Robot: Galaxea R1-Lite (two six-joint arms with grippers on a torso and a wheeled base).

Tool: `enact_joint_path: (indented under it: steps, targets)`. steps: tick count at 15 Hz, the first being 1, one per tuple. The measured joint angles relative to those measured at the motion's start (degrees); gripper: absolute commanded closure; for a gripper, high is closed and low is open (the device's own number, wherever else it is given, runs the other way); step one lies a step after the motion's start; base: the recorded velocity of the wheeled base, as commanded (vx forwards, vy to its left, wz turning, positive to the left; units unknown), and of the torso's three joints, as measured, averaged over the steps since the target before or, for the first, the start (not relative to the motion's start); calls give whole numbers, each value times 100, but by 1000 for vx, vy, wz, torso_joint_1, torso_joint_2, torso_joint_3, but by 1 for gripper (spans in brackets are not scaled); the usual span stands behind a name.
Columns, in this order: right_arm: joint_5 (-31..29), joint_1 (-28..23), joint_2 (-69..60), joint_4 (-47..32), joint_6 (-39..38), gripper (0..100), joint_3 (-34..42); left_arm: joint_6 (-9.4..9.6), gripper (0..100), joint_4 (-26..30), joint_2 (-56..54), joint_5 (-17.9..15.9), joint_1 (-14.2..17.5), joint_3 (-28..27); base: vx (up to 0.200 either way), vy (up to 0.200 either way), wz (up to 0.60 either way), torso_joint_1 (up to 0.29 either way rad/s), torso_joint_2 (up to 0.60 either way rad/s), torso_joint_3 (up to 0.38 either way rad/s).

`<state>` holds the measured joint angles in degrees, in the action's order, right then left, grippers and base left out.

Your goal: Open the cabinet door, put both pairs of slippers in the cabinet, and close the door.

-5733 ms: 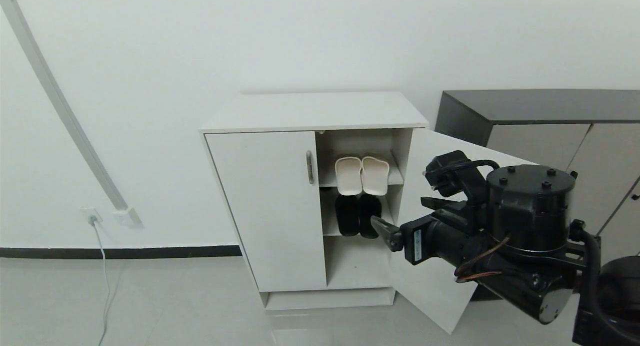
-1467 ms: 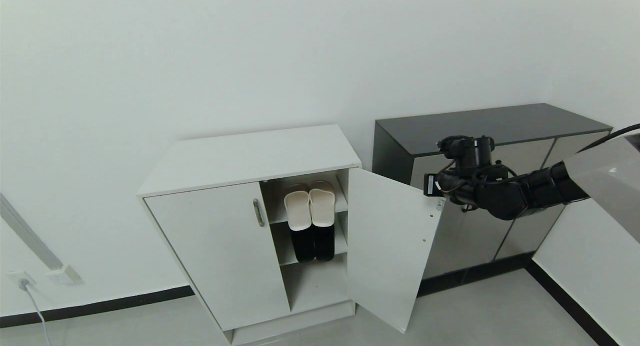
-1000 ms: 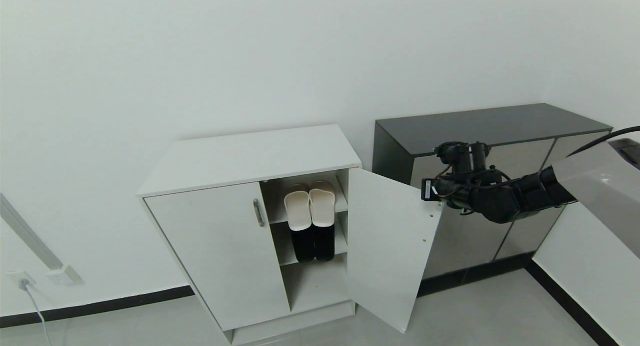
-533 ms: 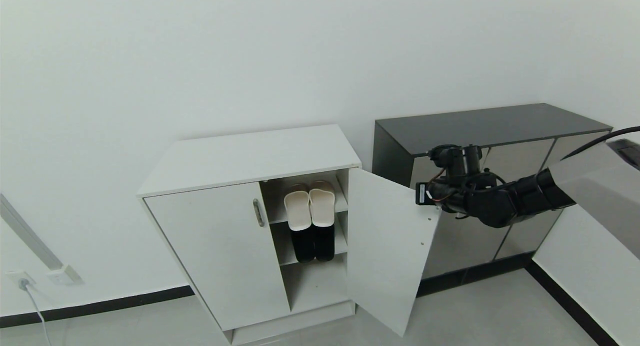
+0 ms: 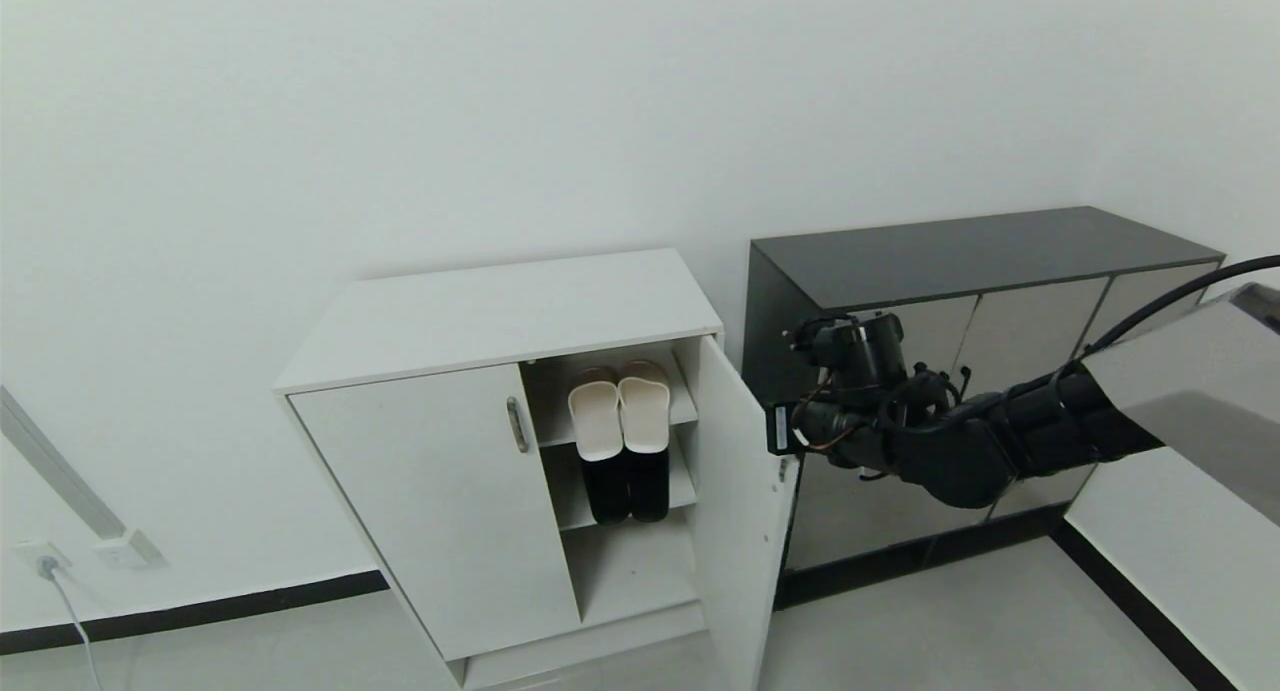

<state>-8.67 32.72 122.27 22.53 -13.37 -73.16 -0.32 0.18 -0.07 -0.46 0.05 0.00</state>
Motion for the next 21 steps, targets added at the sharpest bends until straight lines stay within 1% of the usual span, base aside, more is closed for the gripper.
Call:
enact_joint_path:
  steps: [3, 6, 7, 8, 10, 14, 16, 19, 21]
  targets:
    - [22, 241, -212, 40, 57, 100, 116, 0, 100, 0, 0, 2, 0, 0, 0, 0, 0, 0, 0, 0]
    - [35, 300, -394, 199, 486, 100, 317, 0, 100, -2, 0, 2, 0, 0, 0, 0, 0, 0, 0, 0]
    - [38, 300, -424, 312, 536, 100, 384, -1, 100, -5, 0, 2, 0, 0, 0, 0, 0, 0, 0, 0]
    - [51, 317, -444, 689, 579, 100, 491, -1, 100, -2, 0, 2, 0, 0, 0, 0, 0, 0, 0, 0]
    - [66, 377, -446, 1058, 725, 100, 717, 2, 100, -2, 0, 2, 2, 0, 0, 0, 600, 5, 2, -2]
    - [185, 435, -428, 1135, 744, 100, 900, 7, 100, 2, 0, 4, -2, 0, 0, 0, 600, 6, 5, 2]
    - [244, 440, -419, 1304, 746, 100, 976, 5, 100, 0, 0, 4, 5, 0, 0, 0, 0, 0, 0, 0]
    - [616, 451, -383, 2104, 772, 100, 1335, 2, 100, -2, 0, 2, 0, 0, 0, 0, 0, 0, 0, 0]
    - [670, 485, -356, 2203, 829, 100, 1574, 0, 100, 0, 0, 2, -2, 0, 0, 0, 0, 0, 0, 0]
